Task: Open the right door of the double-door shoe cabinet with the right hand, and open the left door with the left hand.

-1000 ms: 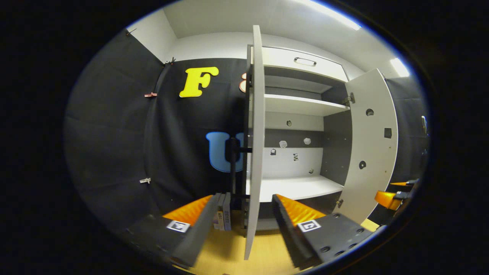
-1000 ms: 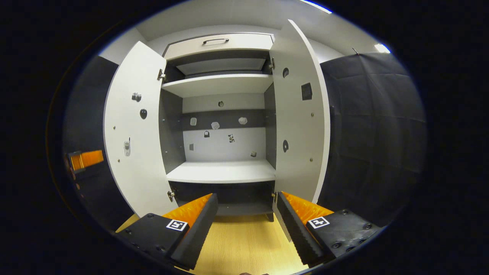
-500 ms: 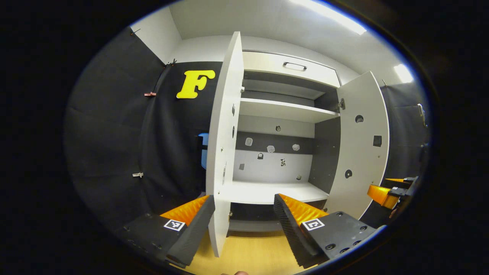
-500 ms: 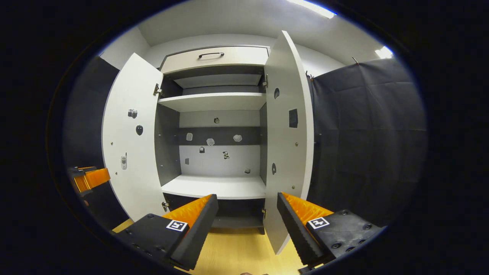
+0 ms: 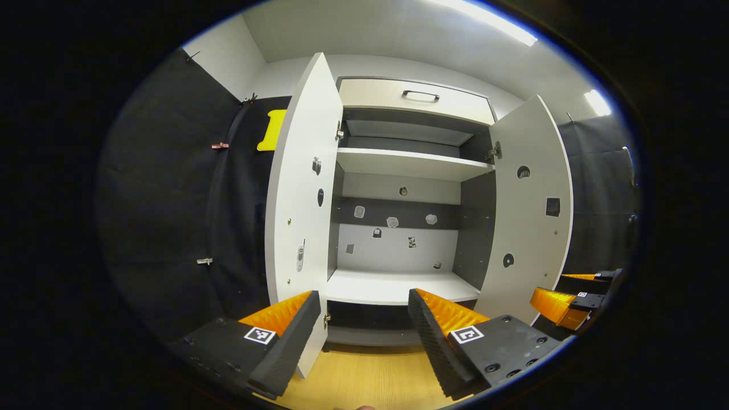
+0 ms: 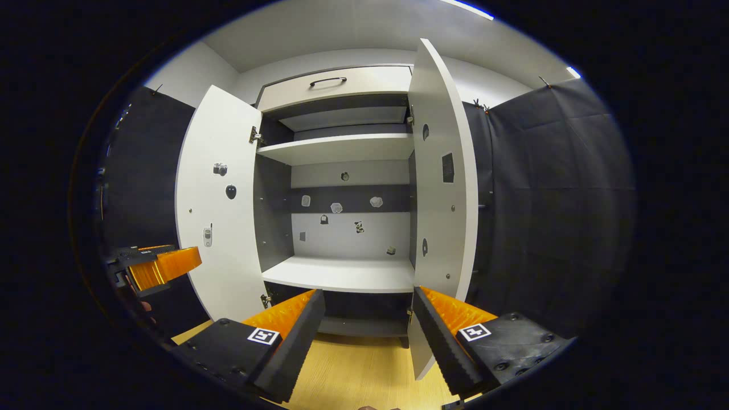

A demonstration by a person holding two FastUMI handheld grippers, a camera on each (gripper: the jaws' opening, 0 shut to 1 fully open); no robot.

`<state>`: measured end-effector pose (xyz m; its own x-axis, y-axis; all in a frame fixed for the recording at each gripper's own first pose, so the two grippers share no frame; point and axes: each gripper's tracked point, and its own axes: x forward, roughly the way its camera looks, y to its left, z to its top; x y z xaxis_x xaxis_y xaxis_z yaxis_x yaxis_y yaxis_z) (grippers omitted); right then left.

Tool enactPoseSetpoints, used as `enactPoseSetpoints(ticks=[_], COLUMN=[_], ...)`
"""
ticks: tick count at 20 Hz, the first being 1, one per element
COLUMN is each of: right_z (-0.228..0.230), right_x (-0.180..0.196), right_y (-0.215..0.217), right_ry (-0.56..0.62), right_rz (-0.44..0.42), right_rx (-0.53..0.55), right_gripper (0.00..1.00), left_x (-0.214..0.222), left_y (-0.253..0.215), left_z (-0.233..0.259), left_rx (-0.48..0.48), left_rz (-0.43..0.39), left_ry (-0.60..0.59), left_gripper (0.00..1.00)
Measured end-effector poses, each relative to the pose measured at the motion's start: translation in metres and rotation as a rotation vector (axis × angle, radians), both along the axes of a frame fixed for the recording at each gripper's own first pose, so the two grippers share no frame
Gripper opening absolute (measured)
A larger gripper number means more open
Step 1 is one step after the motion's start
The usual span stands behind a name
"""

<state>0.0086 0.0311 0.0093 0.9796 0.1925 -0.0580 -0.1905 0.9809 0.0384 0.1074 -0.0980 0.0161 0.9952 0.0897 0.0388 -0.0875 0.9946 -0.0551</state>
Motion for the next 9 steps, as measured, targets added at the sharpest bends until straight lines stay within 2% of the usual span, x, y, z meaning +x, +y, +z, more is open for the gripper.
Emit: enactPoseSetpoints(ticks=[7, 9], right_z=[0.005, 0.0], right_x=[0.0, -0.002], right_y=[-0.013, -0.02], right_ry=[-0.012, -0.002], right_rz=[0.043, 0.051], right_rx=[0.056, 0.068], right_gripper=[0.98, 0.98], left_x=[-0.012, -0.016], left_y=[-0.01, -0.013], left_z=[-0.011, -0.009], left_rx=[0.002, 0.038], left_rz=[0.052, 0.055], left_ry=[0.042, 0.033], left_gripper=[0.95, 0.95])
